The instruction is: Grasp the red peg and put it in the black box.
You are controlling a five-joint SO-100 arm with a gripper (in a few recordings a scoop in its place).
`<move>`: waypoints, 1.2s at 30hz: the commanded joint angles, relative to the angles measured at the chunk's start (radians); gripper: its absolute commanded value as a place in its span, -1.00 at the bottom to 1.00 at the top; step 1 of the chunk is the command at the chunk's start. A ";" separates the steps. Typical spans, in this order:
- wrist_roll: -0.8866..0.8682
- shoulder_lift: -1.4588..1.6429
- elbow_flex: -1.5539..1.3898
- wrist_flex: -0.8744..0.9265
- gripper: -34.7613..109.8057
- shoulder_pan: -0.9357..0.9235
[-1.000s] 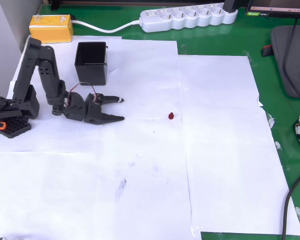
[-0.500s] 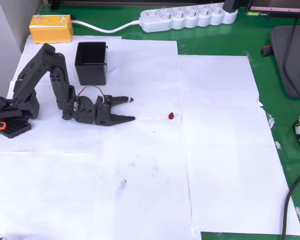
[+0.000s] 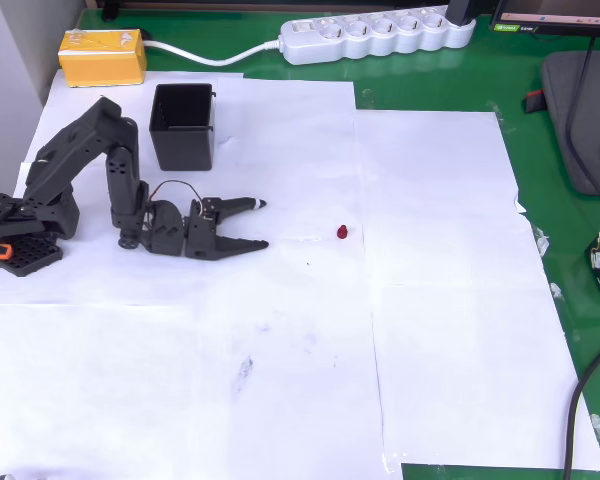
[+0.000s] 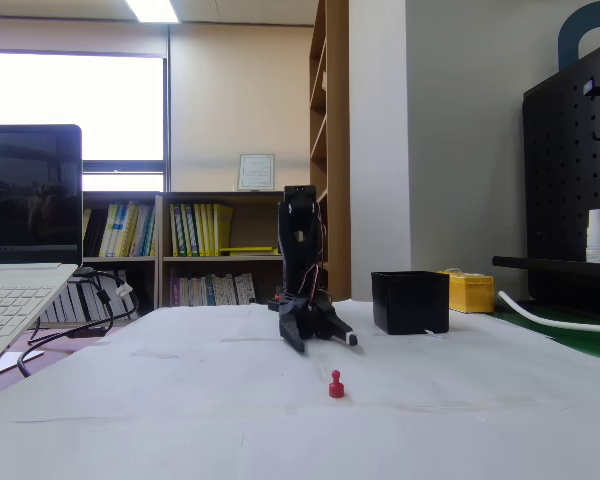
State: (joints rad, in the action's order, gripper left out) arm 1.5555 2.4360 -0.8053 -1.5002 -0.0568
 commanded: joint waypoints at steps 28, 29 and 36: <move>0.029 0.046 -0.606 0.653 -0.08 -0.005; 0.029 0.046 -0.612 0.660 -0.08 -0.002; 0.029 0.072 -0.703 0.736 -0.08 0.011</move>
State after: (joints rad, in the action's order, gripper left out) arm 1.5677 2.5019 -1.4373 -0.7931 -0.0460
